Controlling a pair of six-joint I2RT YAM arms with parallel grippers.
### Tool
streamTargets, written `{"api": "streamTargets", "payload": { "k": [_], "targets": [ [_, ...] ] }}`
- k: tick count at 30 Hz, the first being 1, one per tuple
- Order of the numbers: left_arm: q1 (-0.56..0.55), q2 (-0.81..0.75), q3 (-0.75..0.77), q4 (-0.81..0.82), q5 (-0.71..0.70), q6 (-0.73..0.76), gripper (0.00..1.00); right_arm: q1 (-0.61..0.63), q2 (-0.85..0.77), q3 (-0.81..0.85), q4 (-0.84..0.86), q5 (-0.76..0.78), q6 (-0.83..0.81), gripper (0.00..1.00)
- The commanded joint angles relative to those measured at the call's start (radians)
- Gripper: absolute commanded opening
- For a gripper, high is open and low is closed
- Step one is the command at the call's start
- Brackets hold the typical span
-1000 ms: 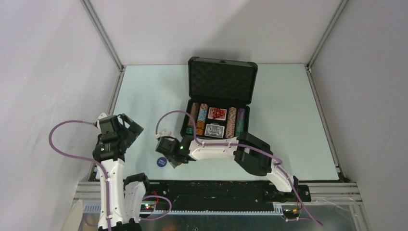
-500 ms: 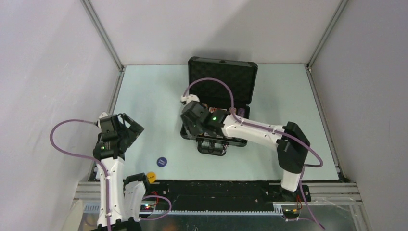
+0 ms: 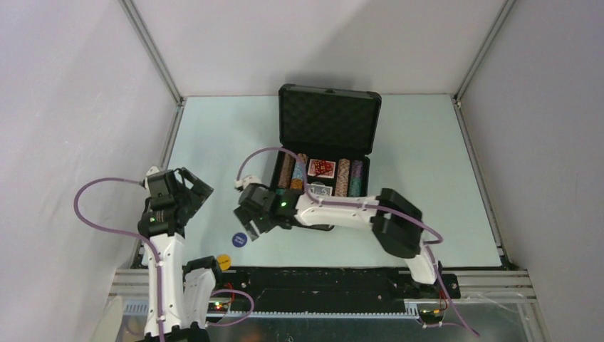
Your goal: Pack up texas hold em set
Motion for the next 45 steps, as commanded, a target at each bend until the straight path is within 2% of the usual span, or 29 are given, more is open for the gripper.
{"api": "streamTargets", "payload": {
  "k": [1,8,14,20,27,30,37,45],
  "targets": [
    [-0.004,-0.047,0.045,0.013,-0.011,-0.009,0.98,0.050,0.142,0.201,-0.061,-0.002,0.060,0.82],
    [-0.003,-0.086,0.137,-0.040,-0.112,0.005,0.98,0.081,0.294,0.355,-0.100,0.047,0.154,0.85],
    [-0.003,-0.087,0.138,-0.043,-0.099,0.012,0.98,0.098,0.406,0.507,-0.174,0.112,0.149,0.88],
    [-0.003,-0.096,0.139,-0.044,-0.104,0.022,0.98,0.114,0.470,0.575,-0.184,0.132,0.133,0.88],
    [-0.003,-0.095,0.136,-0.042,-0.104,0.025,0.98,0.130,0.567,0.665,-0.254,0.177,0.093,0.78],
    [-0.003,-0.092,0.134,-0.041,-0.101,0.024,0.98,0.131,0.590,0.677,-0.296,0.186,0.079,0.71],
    [-0.003,-0.078,0.123,-0.042,-0.086,0.025,0.98,0.137,0.581,0.587,-0.357,0.219,0.042,0.59],
    [-0.003,-0.069,0.117,-0.040,-0.083,0.025,0.98,0.121,0.457,0.343,-0.325,0.244,0.090,0.46]
  ]
}}
